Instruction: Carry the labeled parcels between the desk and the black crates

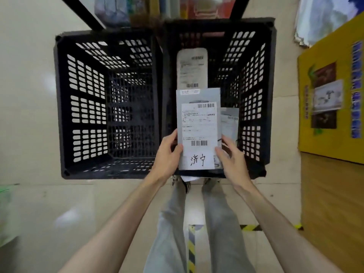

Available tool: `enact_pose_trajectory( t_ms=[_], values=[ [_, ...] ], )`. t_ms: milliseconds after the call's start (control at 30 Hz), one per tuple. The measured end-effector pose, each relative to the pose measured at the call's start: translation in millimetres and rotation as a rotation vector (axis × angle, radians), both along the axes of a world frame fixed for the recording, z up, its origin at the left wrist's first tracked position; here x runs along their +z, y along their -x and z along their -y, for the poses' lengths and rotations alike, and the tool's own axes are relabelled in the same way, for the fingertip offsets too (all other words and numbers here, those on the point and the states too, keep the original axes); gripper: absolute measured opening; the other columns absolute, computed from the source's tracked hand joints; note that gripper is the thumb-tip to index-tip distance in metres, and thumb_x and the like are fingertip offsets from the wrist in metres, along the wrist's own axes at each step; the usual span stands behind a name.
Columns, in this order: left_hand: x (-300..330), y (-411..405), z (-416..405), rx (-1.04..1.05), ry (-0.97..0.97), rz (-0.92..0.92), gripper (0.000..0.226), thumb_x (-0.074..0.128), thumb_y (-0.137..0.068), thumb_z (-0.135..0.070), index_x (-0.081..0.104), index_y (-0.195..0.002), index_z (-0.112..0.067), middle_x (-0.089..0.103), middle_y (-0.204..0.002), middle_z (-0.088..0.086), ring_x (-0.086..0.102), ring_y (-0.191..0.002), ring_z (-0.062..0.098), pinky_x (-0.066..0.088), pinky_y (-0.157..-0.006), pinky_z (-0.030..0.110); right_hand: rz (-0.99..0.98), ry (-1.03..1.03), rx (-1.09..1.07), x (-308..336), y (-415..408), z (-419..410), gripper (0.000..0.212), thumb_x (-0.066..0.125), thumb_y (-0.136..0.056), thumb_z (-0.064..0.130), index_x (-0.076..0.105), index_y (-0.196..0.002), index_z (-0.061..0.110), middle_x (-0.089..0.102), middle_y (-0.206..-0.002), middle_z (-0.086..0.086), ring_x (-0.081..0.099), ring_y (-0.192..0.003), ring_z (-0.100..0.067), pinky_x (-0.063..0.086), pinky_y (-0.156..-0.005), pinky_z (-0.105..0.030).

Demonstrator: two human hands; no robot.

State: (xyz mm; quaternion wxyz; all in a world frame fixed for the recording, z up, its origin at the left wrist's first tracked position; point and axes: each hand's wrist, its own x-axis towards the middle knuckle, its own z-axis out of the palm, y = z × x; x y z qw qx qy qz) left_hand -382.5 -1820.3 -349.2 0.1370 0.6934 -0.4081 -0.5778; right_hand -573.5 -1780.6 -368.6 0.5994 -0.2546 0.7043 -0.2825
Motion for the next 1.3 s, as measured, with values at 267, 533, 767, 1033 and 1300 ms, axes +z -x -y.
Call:
enact_pose_trajectory(
  t_ms=[267,533,767,1033,1300],
  values=[
    [-41,3,0,0.038,-0.109,-0.075,0.045,0.040,-0.107,-0.004,0.050,-0.114,-0.047,0.061,-0.107,-0.030,0.060,-0.090,-0.023,0.053,-0.076,0.006,-0.034,-0.026,0.039,-50,-14,5,0.047,0.055,-0.102,0.015,0.045,-0.148,0.018,0.052,-0.144,0.004,0.053,-0.129,-0.010,0.049,-0.106,-0.043],
    [-74,3,0,0.093,-0.193,-0.046,0.046,0.043,-0.107,-0.010,0.034,-0.150,-0.022,0.057,-0.127,-0.012,0.059,-0.102,-0.004,0.043,-0.067,-0.002,-0.068,-0.049,0.096,-92,-25,8,0.041,0.050,-0.102,0.002,0.048,-0.143,0.007,0.063,-0.119,0.008,0.061,-0.111,0.000,0.051,-0.098,-0.021],
    [-84,2,-3,0.031,-0.208,0.029,0.043,0.041,-0.106,-0.012,0.039,-0.148,-0.024,0.057,-0.143,-0.007,0.055,-0.117,0.004,0.041,-0.076,0.000,-0.114,-0.067,0.141,-107,-25,9,0.041,0.051,-0.103,0.014,0.048,-0.144,0.011,0.063,-0.128,-0.004,0.062,-0.102,0.003,0.049,-0.076,-0.007],
    [-67,10,8,-0.001,-0.272,0.077,0.037,0.038,-0.110,-0.021,0.039,-0.146,-0.018,0.054,-0.131,-0.010,0.053,-0.097,0.007,0.040,-0.053,-0.001,-0.158,-0.098,0.189,-95,-20,10,0.033,0.046,-0.105,0.024,0.059,-0.136,0.019,0.067,-0.119,0.004,0.062,-0.100,-0.003,0.054,-0.096,-0.036],
    [-72,12,13,-0.034,-0.294,0.076,0.041,0.036,-0.110,-0.026,0.038,-0.151,-0.022,0.059,-0.138,-0.006,0.056,-0.094,0.006,0.043,-0.079,0.017,-0.150,-0.108,0.247,-97,-17,17,0.027,0.043,-0.107,0.023,0.064,-0.123,0.019,0.066,-0.090,0.012,0.060,-0.076,-0.009,0.045,-0.063,-0.017]
  ],
)
